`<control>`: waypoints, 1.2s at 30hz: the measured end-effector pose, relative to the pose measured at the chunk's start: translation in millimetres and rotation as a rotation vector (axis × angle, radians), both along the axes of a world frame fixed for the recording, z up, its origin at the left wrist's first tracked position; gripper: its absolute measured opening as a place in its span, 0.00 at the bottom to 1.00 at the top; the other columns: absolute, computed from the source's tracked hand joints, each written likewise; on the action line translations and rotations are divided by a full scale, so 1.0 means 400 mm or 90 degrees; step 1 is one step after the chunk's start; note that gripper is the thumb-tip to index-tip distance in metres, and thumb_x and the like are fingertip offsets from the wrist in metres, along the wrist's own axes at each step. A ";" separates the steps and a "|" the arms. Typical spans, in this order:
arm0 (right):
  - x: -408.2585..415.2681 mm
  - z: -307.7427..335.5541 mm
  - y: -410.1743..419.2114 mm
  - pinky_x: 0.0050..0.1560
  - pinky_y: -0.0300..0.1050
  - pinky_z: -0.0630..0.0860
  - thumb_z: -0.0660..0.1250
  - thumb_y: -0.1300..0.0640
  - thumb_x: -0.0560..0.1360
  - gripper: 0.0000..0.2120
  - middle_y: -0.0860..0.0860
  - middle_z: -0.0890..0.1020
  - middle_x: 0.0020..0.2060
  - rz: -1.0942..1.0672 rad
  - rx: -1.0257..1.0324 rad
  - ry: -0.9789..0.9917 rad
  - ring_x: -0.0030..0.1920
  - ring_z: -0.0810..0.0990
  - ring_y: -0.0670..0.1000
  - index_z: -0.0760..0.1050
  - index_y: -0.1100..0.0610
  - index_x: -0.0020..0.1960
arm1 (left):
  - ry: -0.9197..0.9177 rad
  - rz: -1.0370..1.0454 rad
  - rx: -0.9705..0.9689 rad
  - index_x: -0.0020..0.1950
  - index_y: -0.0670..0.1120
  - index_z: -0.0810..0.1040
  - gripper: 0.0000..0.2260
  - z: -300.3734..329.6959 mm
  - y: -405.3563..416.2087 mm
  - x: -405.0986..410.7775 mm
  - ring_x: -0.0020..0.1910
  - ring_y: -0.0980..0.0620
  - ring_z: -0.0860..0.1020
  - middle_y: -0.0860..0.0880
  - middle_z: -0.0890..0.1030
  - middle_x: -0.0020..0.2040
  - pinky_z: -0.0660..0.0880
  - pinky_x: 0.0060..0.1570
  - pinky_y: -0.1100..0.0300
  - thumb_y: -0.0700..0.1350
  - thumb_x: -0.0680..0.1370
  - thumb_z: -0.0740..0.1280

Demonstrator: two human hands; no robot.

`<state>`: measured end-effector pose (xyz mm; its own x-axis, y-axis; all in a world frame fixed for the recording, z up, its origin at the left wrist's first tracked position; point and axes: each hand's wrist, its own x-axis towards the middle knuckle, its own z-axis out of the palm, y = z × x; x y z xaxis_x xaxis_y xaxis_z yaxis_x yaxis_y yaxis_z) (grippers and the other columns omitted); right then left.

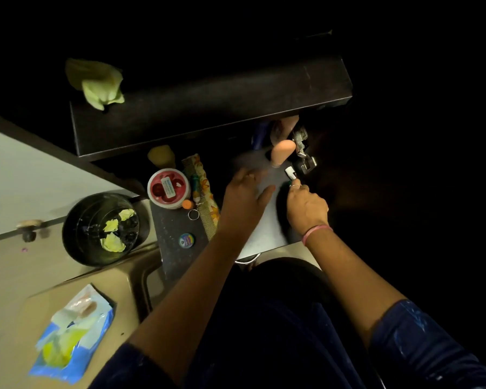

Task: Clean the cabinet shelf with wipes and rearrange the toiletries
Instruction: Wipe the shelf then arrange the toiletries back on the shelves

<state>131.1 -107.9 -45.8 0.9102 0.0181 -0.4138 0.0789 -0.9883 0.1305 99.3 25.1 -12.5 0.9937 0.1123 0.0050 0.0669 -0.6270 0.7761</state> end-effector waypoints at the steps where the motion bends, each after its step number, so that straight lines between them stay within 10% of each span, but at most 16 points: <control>1: -0.009 0.003 0.007 0.43 0.53 0.78 0.51 0.66 0.78 0.16 0.59 0.77 0.57 0.003 0.015 -0.010 0.53 0.81 0.61 0.63 0.62 0.66 | -0.008 0.006 -0.011 0.55 0.38 0.80 0.13 0.011 0.014 -0.038 0.48 0.43 0.82 0.40 0.80 0.52 0.75 0.51 0.59 0.42 0.73 0.71; 15: -0.098 -0.015 0.293 0.41 0.33 0.66 0.65 0.54 0.75 0.06 0.51 0.82 0.41 -0.271 0.597 0.067 0.46 0.80 0.52 0.78 0.56 0.45 | 0.162 0.204 0.013 0.58 0.42 0.75 0.14 -0.073 0.269 -0.317 0.49 0.61 0.67 0.45 0.75 0.56 0.65 0.50 0.69 0.47 0.76 0.67; 21: -0.040 -0.017 0.392 0.42 0.45 0.74 0.67 0.58 0.70 0.05 0.55 0.80 0.45 -0.277 0.634 0.050 0.44 0.78 0.54 0.73 0.57 0.45 | 0.216 0.157 0.069 0.62 0.38 0.72 0.22 -0.130 0.276 -0.315 0.59 0.41 0.70 0.39 0.72 0.59 0.67 0.61 0.54 0.43 0.71 0.72; 36: 0.002 -0.038 0.407 0.35 0.42 0.78 0.72 0.53 0.66 0.11 0.51 0.82 0.31 -0.332 0.606 0.164 0.33 0.80 0.48 0.81 0.61 0.34 | 0.240 0.114 0.081 0.59 0.39 0.76 0.18 -0.170 0.281 -0.309 0.56 0.39 0.73 0.39 0.73 0.56 0.69 0.58 0.53 0.42 0.71 0.71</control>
<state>131.8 54.7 -60.9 0.7877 0.0694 -0.6121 -0.4592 -0.5963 -0.6585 -24.4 137.5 -80.3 0.8940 0.3044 -0.3289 0.4463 -0.6694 0.5938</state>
